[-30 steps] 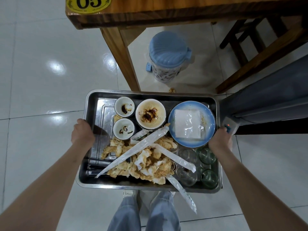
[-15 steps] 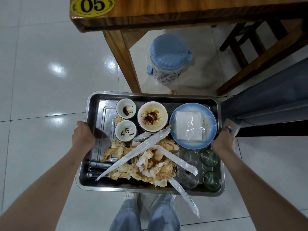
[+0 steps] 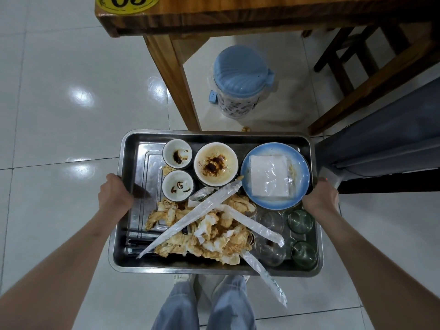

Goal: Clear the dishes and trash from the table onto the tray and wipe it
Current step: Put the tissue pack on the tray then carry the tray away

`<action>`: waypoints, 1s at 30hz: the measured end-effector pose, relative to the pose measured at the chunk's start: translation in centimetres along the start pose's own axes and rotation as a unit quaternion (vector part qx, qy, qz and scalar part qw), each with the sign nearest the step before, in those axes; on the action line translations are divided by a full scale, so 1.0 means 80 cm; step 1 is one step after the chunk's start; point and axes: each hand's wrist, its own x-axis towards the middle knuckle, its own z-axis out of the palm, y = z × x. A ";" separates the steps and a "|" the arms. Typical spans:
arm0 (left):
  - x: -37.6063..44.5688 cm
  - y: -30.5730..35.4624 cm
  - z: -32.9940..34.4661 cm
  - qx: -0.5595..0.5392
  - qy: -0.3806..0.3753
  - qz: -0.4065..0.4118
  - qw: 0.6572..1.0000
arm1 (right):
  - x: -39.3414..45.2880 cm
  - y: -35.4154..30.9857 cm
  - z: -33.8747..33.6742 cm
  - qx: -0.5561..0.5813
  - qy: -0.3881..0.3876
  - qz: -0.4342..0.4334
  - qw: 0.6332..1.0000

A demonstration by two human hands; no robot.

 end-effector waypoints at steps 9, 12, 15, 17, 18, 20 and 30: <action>-0.017 0.004 -0.030 0.008 0.006 0.007 1.000 | -0.015 0.001 -0.026 0.008 0.005 -0.008 1.000; -0.030 0.004 -0.050 0.008 0.006 0.012 1.000 | -0.030 0.004 -0.041 0.011 0.009 -0.011 1.000; -0.048 0.005 -0.076 0.006 0.010 0.026 1.000 | -0.045 0.009 -0.060 0.017 0.017 -0.016 1.000; -0.060 0.007 -0.095 0.007 0.012 0.037 0.999 | -0.057 0.012 -0.074 0.028 0.027 -0.021 0.999; -0.066 0.008 -0.104 0.008 0.012 0.042 0.999 | -0.064 0.015 -0.080 0.032 0.030 -0.021 0.999; -0.080 0.009 -0.123 0.007 0.016 0.052 0.999 | -0.080 0.021 -0.094 0.031 0.031 -0.020 0.999; -0.156 0.016 -0.201 0.008 0.020 0.095 0.995 | -0.166 0.071 -0.155 0.051 0.070 0.011 0.996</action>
